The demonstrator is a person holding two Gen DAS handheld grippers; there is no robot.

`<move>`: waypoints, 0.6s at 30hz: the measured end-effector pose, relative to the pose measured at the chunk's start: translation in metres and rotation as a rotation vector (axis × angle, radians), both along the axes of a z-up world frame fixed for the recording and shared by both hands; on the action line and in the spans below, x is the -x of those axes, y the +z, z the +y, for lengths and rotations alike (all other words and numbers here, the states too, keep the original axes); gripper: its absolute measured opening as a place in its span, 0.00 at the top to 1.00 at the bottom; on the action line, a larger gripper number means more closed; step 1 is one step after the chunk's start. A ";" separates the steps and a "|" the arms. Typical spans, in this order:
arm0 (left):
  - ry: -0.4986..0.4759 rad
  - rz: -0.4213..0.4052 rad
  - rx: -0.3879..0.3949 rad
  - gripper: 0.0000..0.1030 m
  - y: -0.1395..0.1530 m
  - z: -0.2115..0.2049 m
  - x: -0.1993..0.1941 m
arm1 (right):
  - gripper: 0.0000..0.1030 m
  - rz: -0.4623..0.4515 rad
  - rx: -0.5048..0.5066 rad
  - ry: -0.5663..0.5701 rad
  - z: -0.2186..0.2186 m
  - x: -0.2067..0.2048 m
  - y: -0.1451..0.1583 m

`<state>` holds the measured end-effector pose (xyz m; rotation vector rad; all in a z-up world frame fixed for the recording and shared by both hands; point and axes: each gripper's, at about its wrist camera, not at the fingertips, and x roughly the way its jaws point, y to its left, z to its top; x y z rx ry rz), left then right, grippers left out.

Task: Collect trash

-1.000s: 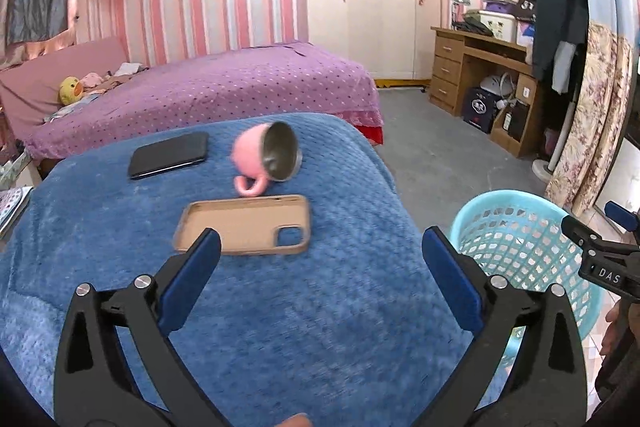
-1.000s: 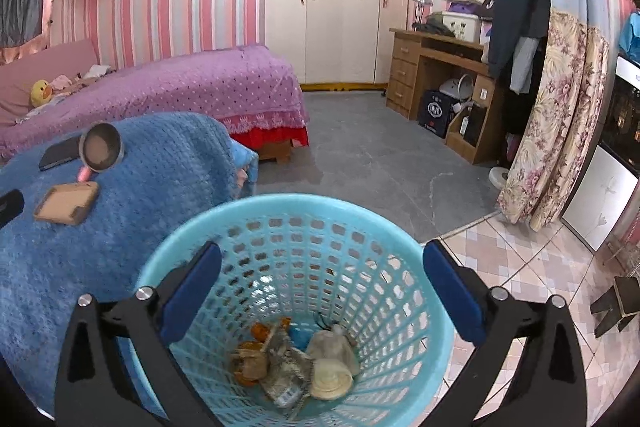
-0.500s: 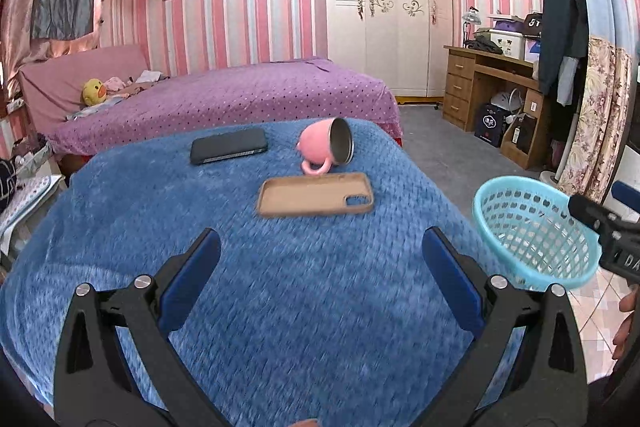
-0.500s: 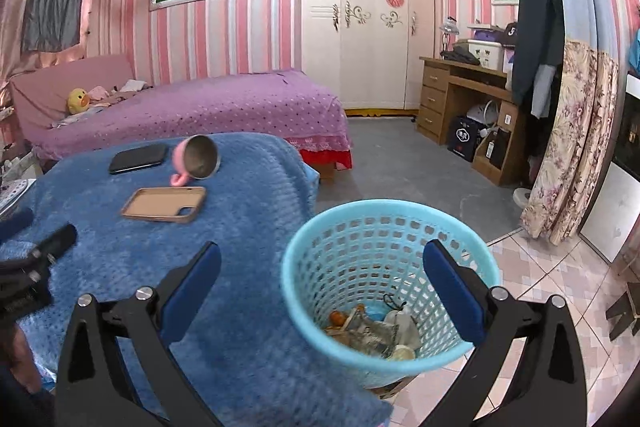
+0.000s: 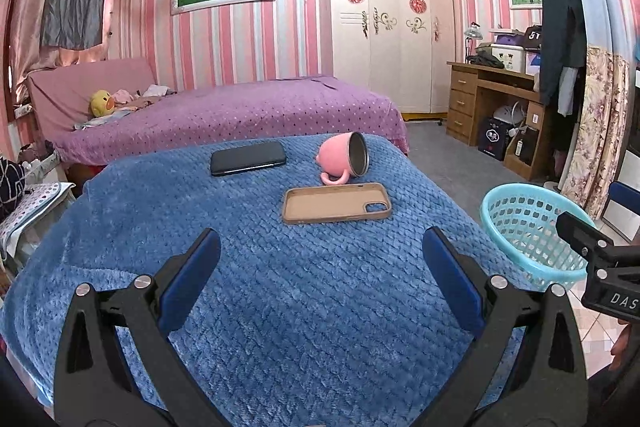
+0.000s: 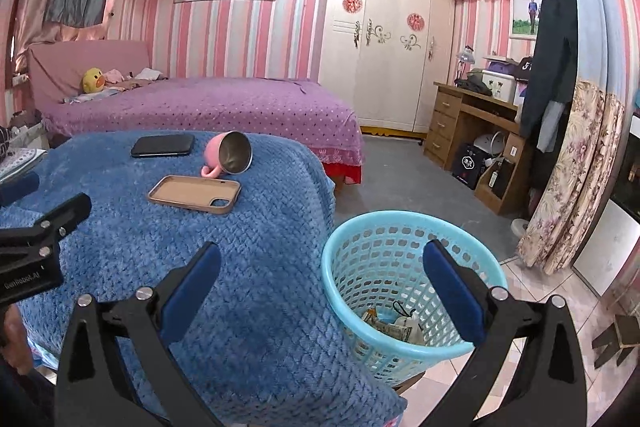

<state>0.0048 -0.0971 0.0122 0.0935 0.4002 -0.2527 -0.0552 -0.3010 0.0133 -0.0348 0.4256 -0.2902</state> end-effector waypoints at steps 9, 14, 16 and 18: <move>0.000 -0.006 0.030 0.05 0.002 0.010 -0.003 | 0.04 -0.020 0.018 0.001 0.006 -0.001 0.001; -0.004 -0.017 0.024 0.05 0.003 0.011 -0.001 | 0.04 -0.018 0.020 0.007 0.008 -0.003 -0.001; -0.002 -0.015 0.028 0.05 0.003 0.012 0.000 | 0.04 -0.017 0.021 0.007 0.009 -0.004 -0.001; 0.000 -0.016 0.027 0.05 0.004 0.012 0.000 | 0.04 -0.019 0.021 0.005 0.009 -0.004 -0.001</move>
